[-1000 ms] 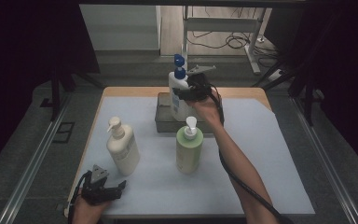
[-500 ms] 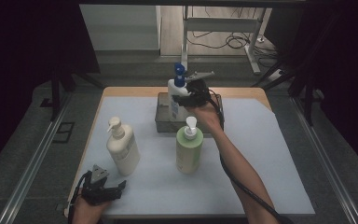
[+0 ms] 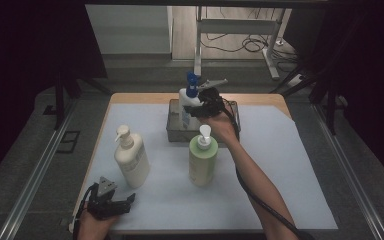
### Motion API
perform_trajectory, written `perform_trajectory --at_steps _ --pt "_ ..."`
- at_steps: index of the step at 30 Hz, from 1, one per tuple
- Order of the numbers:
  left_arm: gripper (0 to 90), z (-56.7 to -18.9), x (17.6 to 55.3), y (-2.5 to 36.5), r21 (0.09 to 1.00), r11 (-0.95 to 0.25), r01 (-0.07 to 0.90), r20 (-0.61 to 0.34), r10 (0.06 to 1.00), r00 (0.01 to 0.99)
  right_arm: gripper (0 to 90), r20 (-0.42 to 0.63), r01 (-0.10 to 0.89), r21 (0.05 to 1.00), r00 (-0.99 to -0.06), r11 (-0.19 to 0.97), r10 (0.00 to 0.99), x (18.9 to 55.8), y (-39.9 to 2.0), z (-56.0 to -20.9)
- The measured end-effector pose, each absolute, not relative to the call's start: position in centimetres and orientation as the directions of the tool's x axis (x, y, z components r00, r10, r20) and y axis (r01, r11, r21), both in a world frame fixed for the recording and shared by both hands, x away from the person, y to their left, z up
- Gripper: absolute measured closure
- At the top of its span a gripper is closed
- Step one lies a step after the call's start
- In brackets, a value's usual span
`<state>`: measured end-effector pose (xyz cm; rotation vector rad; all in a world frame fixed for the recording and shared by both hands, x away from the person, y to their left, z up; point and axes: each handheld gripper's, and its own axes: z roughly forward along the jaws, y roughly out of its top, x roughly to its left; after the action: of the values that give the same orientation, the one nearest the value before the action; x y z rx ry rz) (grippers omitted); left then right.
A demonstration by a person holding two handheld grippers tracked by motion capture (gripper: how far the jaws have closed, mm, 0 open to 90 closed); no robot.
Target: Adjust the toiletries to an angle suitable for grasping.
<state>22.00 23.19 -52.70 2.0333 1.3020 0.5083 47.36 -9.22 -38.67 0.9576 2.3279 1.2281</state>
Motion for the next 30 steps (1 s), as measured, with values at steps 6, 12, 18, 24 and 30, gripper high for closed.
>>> perform_trajectory --at_steps 6,12,18,24,30 --pt "12.4 -52.7 22.0 23.2 0.708 -0.285 0.646 -0.026 0.903 0.428 39.2 0.005 0.394 0.817 -0.735 0.421 0.678 47.3 -9.1 -38.6" --pt "12.4 -52.7 22.0 23.2 0.708 -0.285 0.646 -0.026 0.903 0.428 38.6 0.027 0.4 0.828 -0.729 0.393 0.684 47.4 -9.4 -39.2" --pt "12.4 -52.7 22.0 23.2 0.708 -0.285 0.646 -0.026 0.903 0.428 38.2 0.023 0.385 0.834 -0.741 0.395 0.672 47.4 -9.6 -39.6" --pt "12.4 -52.7 22.0 23.2 0.708 -0.285 0.646 -0.026 0.904 0.428 37.0 0.016 0.379 0.832 -0.747 0.406 0.664 47.0 -10.0 -39.8" --pt "12.5 -52.7 22.0 23.2 0.709 -0.285 0.645 -0.026 0.904 0.427 39.3 0.055 0.394 0.834 -0.755 0.386 0.653 46.6 -11.3 -40.2"
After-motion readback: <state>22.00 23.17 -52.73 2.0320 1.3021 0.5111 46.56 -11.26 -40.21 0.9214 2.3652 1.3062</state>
